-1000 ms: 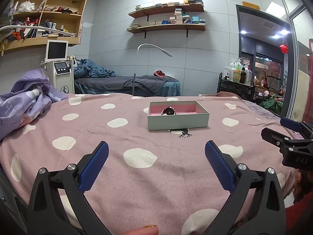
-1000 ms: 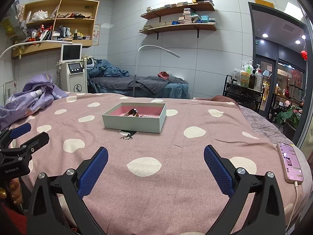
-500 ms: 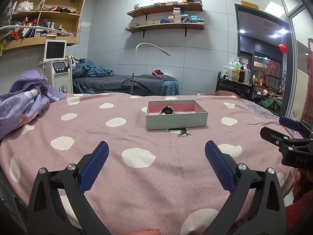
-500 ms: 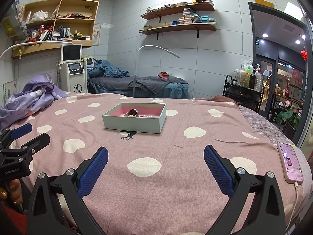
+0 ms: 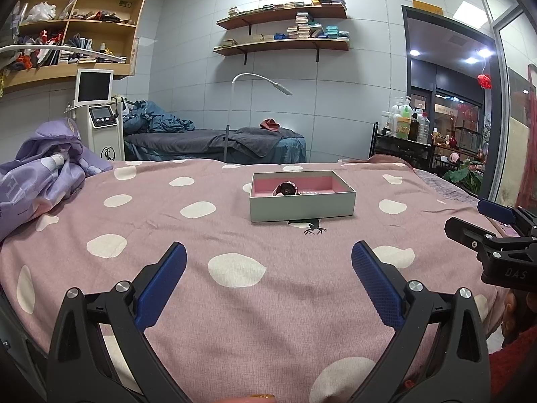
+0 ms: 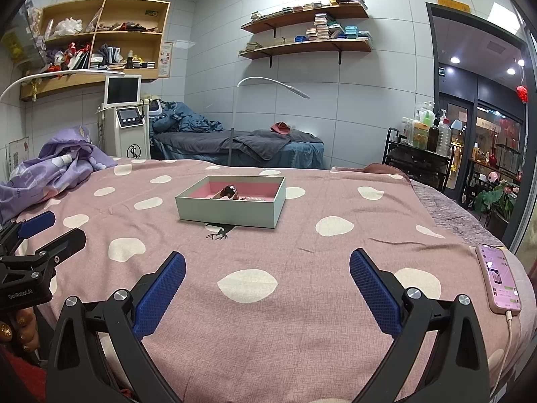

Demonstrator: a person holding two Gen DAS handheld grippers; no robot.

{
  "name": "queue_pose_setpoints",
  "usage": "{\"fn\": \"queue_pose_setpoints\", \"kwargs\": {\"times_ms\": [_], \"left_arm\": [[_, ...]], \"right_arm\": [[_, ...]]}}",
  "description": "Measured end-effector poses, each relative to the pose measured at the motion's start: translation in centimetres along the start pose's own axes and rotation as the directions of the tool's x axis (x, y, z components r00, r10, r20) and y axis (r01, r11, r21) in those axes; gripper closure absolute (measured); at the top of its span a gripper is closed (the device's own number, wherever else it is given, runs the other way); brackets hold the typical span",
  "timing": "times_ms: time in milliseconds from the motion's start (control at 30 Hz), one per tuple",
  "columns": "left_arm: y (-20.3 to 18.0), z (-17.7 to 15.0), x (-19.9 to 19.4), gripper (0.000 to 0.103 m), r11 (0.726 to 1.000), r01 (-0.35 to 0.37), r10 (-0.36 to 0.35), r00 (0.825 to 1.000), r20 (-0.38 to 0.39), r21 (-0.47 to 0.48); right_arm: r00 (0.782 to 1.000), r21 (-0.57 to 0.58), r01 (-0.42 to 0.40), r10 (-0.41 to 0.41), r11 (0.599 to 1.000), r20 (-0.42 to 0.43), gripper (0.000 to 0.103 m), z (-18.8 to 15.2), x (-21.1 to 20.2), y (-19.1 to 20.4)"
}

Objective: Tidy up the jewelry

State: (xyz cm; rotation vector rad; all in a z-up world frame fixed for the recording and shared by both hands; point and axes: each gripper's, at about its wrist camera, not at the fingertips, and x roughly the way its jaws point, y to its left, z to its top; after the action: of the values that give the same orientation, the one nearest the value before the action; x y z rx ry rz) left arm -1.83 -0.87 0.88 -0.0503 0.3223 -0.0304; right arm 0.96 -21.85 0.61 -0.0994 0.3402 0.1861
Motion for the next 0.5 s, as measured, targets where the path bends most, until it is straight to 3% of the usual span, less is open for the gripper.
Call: {"fn": "queue_pose_setpoints", "kwargs": {"times_ms": [500], "left_arm": [[-0.2, -0.09, -0.23, 0.006, 1.0, 0.006, -0.006, 1.0, 0.016, 0.014]], "right_arm": [[1.0, 0.001, 0.0, 0.0, 1.0, -0.001, 0.007, 0.02, -0.02, 0.0]]}}
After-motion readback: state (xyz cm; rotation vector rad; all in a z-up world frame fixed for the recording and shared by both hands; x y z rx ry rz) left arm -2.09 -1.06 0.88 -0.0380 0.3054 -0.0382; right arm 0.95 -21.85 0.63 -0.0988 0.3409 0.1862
